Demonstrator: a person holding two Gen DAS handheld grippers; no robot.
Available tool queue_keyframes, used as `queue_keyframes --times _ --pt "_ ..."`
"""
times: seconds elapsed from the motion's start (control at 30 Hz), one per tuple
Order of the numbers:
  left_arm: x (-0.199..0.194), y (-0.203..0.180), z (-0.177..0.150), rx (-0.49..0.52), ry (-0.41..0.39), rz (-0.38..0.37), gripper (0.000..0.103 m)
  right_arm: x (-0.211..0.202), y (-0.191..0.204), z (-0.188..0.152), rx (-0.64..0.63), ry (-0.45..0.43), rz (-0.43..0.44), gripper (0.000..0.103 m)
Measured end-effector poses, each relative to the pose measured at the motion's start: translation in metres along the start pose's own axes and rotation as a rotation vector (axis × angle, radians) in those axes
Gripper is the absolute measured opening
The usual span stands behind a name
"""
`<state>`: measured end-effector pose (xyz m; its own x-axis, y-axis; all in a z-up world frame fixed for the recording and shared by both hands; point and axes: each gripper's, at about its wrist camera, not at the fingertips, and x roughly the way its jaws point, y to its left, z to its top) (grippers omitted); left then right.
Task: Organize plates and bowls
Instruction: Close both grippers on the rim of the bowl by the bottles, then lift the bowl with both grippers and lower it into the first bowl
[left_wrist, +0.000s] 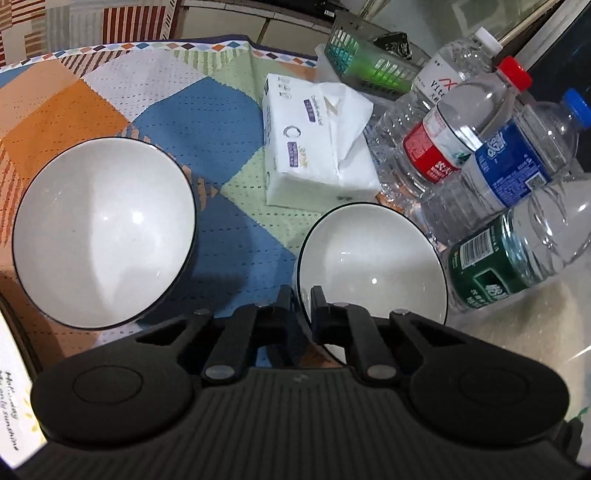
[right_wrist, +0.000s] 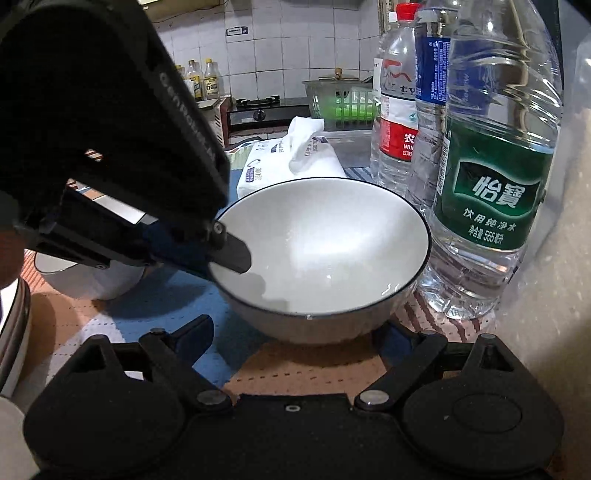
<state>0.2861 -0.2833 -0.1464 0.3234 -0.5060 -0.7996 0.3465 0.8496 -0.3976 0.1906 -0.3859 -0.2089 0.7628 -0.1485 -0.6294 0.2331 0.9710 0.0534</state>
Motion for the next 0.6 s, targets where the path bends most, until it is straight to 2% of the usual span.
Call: queue_keyframes --times 0.17,0.3,0.6 --pt "-0.011 -0.008 0.0 0.088 0.012 0.048 0.009 0.004 0.005 0.003 -0.066 0.014 -0.025 0.092" --pt "-0.038 -0.009 0.002 0.087 -0.002 0.012 0.009 -0.01 0.003 0.008 -0.087 -0.024 0.003 0.091" --pt "-0.113 -0.018 -0.008 0.155 -0.023 0.003 0.01 -0.057 0.005 0.019 -0.145 -0.134 0.087 0.093"
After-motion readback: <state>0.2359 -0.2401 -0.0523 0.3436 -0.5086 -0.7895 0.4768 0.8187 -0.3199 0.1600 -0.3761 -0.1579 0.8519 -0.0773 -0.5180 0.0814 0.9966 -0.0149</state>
